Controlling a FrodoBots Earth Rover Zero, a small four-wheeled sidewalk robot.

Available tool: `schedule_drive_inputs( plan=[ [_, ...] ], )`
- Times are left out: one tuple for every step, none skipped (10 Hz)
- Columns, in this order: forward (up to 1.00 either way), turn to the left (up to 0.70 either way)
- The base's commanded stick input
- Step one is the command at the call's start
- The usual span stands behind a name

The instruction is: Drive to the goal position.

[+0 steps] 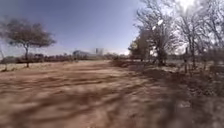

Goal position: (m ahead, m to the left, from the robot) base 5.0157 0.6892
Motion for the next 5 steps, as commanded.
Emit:
schedule_drive_inputs(
  plan=[
    [1.0, 0.0],
    [1.0, 0.0],
    [1.0, 0.06],
    [1.0, 0.17],
    [1.0, 0.27]
  ],
)
